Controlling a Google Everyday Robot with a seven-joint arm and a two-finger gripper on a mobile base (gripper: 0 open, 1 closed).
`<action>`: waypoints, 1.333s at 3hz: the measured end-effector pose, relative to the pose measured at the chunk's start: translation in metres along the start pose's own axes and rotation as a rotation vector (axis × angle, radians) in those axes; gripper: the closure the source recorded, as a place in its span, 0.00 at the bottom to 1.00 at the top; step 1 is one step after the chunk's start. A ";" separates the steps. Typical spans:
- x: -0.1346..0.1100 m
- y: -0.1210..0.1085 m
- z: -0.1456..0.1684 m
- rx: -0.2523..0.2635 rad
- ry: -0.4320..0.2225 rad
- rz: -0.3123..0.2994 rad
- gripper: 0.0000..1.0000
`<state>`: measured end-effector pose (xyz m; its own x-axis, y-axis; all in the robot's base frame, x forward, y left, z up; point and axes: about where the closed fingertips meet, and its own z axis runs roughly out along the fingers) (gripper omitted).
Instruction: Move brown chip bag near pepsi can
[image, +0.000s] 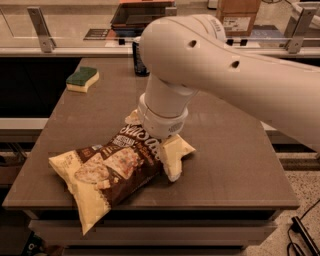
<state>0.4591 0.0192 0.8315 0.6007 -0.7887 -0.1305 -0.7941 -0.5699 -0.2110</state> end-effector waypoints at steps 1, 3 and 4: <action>0.000 0.000 0.000 0.001 0.001 -0.001 0.18; -0.001 0.001 -0.001 0.002 0.004 -0.003 0.64; -0.002 0.001 -0.002 0.002 0.005 -0.003 0.88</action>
Offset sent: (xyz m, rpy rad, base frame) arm -0.0002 0.0003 0.0001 0.0005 -0.0016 0.0005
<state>0.4570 0.0195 0.8334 0.6029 -0.7880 -0.1246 -0.7919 -0.5721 -0.2135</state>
